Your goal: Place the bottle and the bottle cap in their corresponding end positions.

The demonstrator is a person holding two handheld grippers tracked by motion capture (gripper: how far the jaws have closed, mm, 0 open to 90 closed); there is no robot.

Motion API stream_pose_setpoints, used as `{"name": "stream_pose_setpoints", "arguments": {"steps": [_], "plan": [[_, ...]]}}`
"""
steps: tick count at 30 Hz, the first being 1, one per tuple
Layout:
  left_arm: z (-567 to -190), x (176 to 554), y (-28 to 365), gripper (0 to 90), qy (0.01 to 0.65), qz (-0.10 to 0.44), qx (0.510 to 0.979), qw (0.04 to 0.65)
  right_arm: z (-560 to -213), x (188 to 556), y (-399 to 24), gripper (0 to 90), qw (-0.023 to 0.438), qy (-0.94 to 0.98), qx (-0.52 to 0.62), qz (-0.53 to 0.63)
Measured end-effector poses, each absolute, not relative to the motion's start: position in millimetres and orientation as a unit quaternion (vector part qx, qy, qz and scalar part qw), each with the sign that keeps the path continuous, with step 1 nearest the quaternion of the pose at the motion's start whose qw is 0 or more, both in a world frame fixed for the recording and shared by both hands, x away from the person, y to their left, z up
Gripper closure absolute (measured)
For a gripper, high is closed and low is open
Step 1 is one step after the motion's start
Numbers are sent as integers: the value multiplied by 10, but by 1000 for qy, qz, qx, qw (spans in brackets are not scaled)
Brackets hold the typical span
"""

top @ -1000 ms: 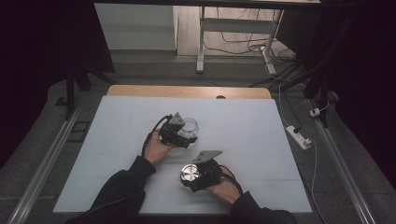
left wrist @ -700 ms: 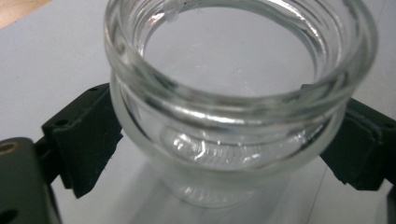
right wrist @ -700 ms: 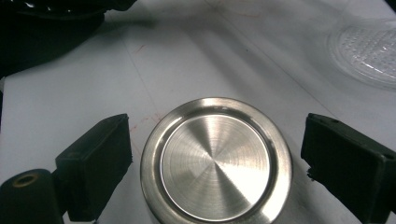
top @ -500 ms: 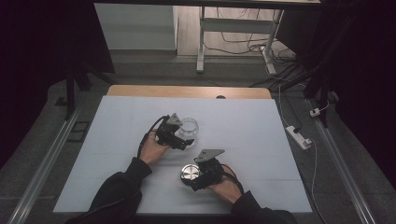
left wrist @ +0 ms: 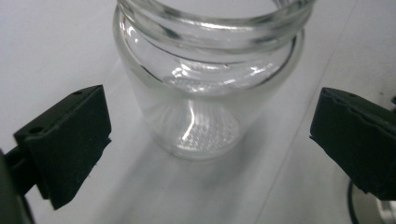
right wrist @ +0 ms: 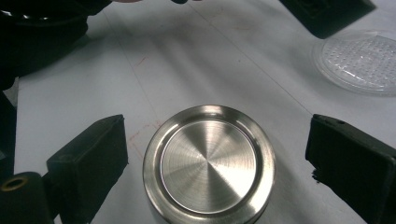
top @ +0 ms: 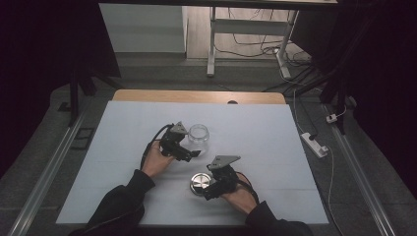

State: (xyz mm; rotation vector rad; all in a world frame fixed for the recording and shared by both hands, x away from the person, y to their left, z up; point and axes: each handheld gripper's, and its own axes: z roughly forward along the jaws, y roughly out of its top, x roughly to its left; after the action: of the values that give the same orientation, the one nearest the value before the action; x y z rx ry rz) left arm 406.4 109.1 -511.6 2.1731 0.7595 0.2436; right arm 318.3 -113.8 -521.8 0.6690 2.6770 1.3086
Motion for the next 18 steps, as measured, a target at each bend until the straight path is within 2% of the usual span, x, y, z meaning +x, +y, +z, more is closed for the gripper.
{"name": "stream_pose_setpoints", "arguments": {"steps": [18], "plan": [[-5033, 3793, 1242, 0, 297, 78, 857, 414, -5135, 3192, -1254, 31, 47, 871, 227, 434]]}}
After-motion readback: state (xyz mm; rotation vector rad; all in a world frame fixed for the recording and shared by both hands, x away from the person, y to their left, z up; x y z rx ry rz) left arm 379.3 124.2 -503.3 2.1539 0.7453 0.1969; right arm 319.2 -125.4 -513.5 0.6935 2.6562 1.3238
